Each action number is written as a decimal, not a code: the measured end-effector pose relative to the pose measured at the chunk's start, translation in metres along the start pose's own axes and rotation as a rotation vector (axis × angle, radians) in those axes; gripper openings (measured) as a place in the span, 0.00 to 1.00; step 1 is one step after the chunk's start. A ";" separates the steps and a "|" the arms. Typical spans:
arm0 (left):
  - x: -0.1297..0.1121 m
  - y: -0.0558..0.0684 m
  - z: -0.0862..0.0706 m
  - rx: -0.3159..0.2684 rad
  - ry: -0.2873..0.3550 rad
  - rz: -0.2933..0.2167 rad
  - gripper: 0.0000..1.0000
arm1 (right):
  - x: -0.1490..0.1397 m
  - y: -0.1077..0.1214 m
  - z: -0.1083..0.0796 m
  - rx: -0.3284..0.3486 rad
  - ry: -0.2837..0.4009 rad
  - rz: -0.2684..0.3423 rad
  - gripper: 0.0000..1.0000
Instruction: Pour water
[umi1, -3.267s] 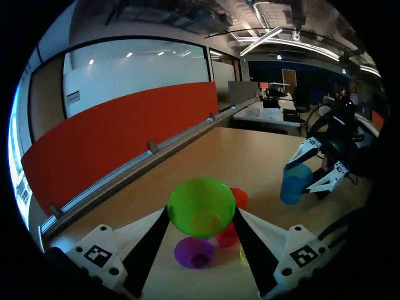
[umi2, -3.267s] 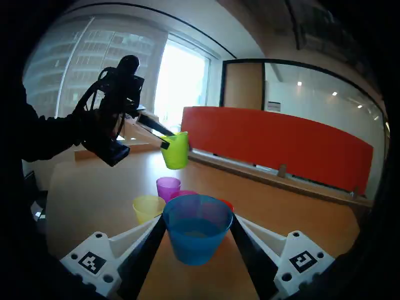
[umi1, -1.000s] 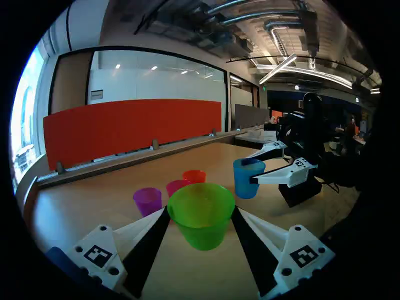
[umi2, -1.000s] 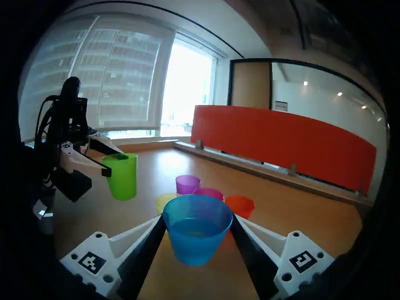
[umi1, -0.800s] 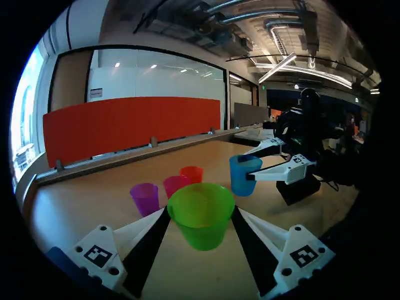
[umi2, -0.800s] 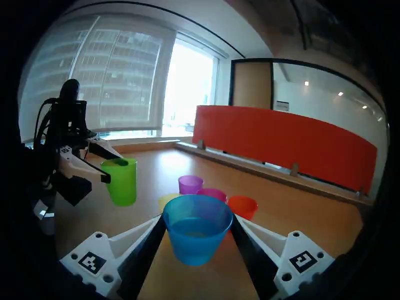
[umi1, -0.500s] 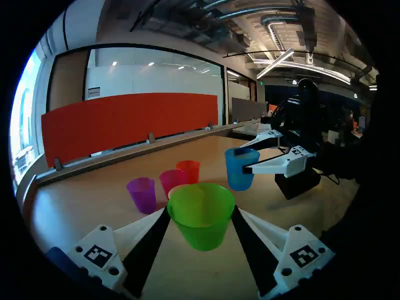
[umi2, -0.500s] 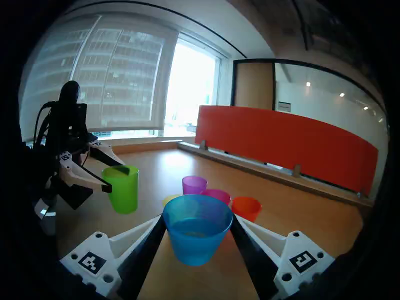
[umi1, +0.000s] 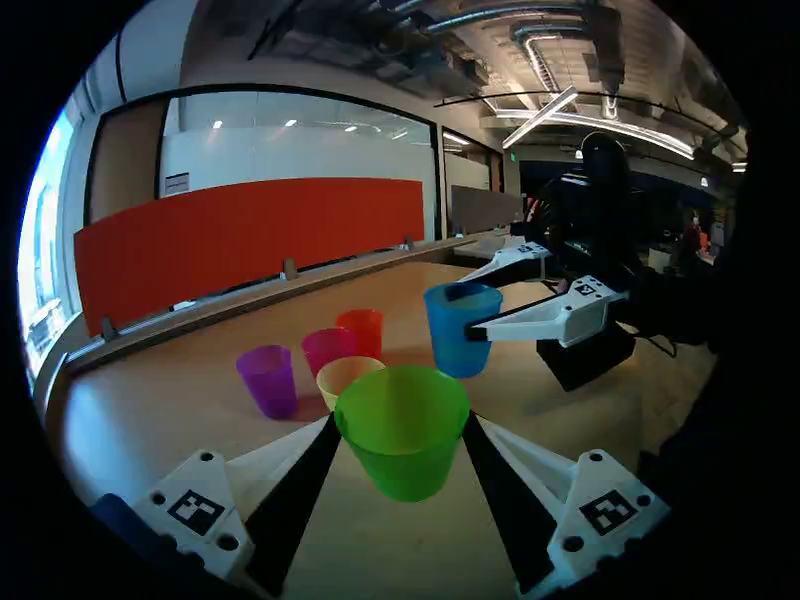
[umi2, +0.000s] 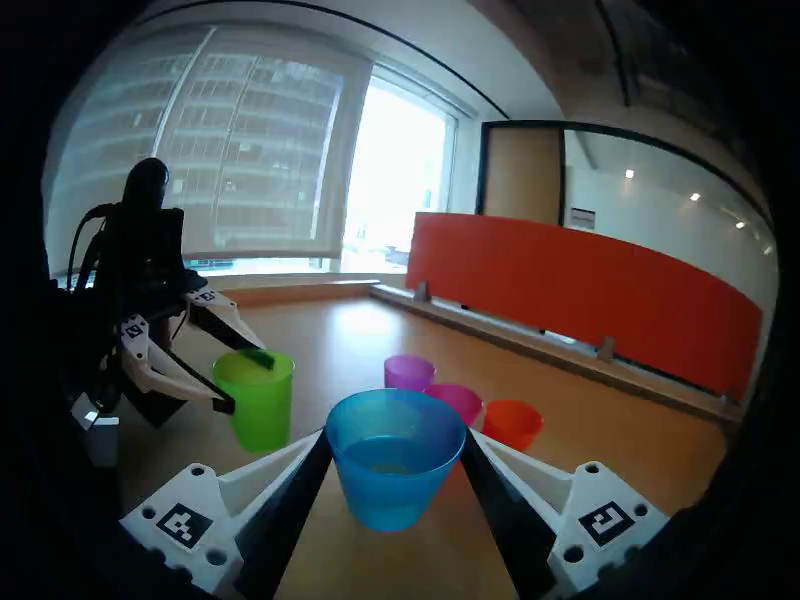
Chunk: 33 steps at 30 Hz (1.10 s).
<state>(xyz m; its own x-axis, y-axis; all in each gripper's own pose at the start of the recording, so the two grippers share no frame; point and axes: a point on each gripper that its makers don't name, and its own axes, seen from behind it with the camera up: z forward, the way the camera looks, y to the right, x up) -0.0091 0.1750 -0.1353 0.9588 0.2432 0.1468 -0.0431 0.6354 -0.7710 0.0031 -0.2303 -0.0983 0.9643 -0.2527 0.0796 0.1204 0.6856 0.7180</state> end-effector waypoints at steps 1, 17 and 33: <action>0.000 0.001 0.000 -0.002 -0.001 0.002 0.88 | 0.001 -0.001 0.001 0.004 0.000 -0.003 0.92; -0.008 0.008 0.003 -0.030 -0.017 0.010 0.88 | 0.011 -0.016 0.007 0.045 0.000 -0.069 0.92; -0.013 0.012 0.004 -0.050 -0.020 0.025 0.87 | 0.025 -0.031 0.018 0.100 -0.020 -0.214 0.92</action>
<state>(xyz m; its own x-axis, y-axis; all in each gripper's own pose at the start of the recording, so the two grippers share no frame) -0.0231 0.1820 -0.1442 0.9518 0.2733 0.1395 -0.0520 0.5917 -0.8044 0.0196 -0.2705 -0.1057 0.9144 -0.3989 -0.0686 0.2963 0.5442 0.7849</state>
